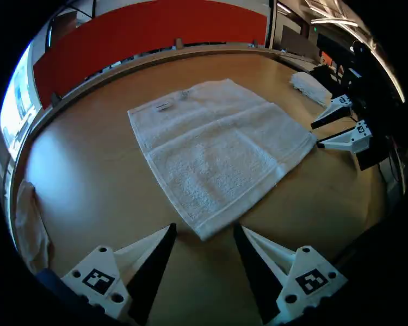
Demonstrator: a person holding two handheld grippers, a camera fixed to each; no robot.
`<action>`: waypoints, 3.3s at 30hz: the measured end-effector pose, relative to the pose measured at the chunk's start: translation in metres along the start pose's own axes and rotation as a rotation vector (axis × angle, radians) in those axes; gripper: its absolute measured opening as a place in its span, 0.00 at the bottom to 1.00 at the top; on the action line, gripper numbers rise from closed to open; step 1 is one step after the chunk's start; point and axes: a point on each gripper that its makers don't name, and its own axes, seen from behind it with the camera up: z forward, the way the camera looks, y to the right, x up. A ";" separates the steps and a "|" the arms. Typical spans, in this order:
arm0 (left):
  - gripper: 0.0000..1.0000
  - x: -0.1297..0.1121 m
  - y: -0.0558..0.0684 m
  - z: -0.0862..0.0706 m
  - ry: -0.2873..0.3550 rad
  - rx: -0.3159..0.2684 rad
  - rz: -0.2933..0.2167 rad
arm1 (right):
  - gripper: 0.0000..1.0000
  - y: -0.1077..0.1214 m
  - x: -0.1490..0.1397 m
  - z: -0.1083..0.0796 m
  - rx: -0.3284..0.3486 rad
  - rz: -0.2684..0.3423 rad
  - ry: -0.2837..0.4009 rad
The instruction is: Fold towel
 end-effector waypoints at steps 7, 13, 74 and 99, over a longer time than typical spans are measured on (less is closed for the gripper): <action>0.62 -0.003 0.003 -0.001 -0.010 0.001 0.013 | 0.60 0.001 0.000 0.001 0.000 0.003 0.000; 0.59 -0.003 0.004 0.000 -0.015 0.008 0.022 | 0.55 -0.001 0.000 0.002 0.004 0.003 0.000; 0.10 0.031 0.010 -0.056 0.012 0.039 -0.078 | 0.14 -0.008 0.059 -0.059 0.008 0.035 0.118; 0.10 0.048 0.045 -0.123 0.030 -0.029 -0.198 | 0.13 -0.027 0.080 -0.129 0.031 0.066 0.144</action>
